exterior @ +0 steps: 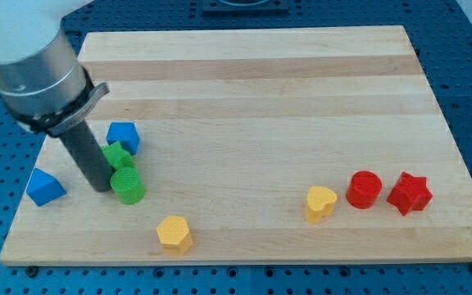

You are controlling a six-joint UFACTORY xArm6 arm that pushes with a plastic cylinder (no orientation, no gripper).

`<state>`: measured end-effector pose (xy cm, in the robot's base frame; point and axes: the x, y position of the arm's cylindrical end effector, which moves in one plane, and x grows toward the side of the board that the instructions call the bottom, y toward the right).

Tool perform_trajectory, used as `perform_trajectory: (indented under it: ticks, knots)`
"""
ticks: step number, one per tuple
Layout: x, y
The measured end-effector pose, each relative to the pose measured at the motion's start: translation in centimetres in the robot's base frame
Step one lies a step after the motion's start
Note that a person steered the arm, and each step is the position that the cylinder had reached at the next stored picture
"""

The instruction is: Slide blue cube right a bit

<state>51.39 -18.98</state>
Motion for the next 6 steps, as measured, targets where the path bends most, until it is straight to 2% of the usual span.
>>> perform_trajectory:
  ticks: [2, 3, 4, 6]
  knots:
    - [-2.1, 0.3]
    - [-0.7, -3.5]
    - [-2.7, -4.0]
    - [-10.1, 0.1]
